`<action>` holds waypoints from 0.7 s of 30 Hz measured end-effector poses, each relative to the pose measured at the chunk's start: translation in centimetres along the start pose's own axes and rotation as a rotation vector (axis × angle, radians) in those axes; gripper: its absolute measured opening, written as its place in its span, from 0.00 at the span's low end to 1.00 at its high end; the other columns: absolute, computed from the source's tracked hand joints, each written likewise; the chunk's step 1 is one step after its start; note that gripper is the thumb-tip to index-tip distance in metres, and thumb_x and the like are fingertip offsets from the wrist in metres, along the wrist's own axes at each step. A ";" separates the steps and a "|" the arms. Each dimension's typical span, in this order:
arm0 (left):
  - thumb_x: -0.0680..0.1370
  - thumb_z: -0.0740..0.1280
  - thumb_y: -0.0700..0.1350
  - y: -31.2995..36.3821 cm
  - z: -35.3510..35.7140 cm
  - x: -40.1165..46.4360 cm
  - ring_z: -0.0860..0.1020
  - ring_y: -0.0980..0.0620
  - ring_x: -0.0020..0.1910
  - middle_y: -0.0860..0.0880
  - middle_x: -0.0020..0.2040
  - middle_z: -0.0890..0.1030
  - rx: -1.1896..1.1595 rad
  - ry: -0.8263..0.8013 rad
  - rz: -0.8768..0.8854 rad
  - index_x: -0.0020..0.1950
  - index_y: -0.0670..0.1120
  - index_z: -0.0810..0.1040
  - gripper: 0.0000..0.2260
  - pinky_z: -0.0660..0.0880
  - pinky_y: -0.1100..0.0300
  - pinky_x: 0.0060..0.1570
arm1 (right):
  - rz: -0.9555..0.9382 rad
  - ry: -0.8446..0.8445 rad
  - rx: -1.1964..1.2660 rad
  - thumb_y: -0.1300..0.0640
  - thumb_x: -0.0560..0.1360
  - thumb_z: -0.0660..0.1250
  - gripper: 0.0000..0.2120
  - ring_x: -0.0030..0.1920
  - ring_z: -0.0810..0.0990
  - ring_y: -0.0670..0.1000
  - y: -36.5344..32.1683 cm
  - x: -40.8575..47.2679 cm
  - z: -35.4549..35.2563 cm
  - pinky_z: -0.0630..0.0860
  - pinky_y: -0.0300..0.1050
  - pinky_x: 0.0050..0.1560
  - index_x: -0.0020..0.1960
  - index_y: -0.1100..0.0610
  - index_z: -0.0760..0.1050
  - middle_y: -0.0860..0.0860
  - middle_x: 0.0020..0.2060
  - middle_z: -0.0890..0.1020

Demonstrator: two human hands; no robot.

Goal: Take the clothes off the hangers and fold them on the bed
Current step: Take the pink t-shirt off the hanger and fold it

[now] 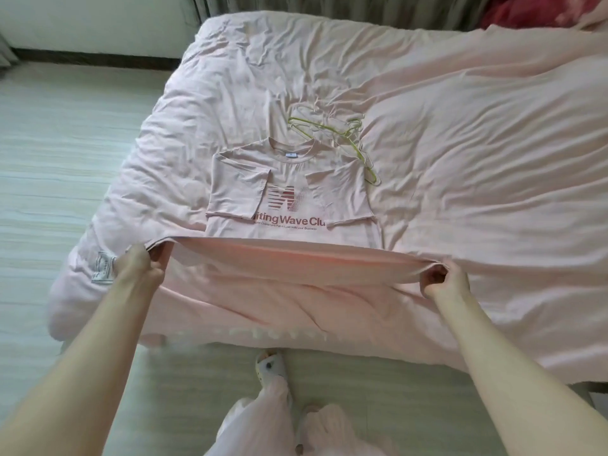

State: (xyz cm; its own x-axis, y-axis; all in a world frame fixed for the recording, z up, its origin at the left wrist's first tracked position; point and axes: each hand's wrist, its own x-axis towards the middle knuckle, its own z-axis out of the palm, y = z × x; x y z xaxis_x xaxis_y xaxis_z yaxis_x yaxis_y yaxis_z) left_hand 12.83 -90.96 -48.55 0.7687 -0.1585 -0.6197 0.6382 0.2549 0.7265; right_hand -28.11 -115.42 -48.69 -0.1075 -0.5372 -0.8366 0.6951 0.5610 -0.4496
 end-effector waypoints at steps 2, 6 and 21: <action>0.78 0.58 0.32 1.1 2.5 0.7 0.80 0.54 0.36 0.47 0.39 0.79 -0.016 -0.012 0.009 0.50 0.41 0.72 0.07 0.79 0.61 0.29 | -0.040 -0.070 0.019 0.58 0.78 0.62 0.15 0.15 0.72 0.45 -0.7 -0.2 3.1 0.70 0.33 0.19 0.33 0.56 0.67 0.48 0.14 0.71; 0.75 0.62 0.29 2.6 8.1 5.3 0.81 0.47 0.31 0.40 0.41 0.78 -0.119 0.010 -0.037 0.63 0.35 0.71 0.16 0.78 0.56 0.26 | -0.083 -0.171 -0.006 0.56 0.79 0.60 0.15 0.25 0.76 0.48 -0.8 1.5 9.4 0.76 0.36 0.27 0.33 0.56 0.68 0.48 0.18 0.74; 0.79 0.57 0.31 2.3 22.8 26.7 0.82 0.46 0.29 0.40 0.42 0.80 -0.058 0.112 -0.235 0.66 0.33 0.70 0.15 0.77 0.59 0.25 | -0.123 -0.032 -0.019 0.57 0.81 0.57 0.12 0.22 0.79 0.51 2.0 14.2 30.2 0.78 0.45 0.24 0.41 0.61 0.70 0.54 0.31 0.77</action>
State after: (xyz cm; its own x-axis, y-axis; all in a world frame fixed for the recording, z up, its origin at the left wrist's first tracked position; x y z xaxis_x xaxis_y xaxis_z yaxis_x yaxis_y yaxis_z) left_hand 35.77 -116.32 -56.64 0.5882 -0.1138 -0.8007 0.7924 0.2788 0.5425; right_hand -6.80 -140.92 -52.03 -0.1687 -0.6223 -0.7643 0.6641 0.5012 -0.5547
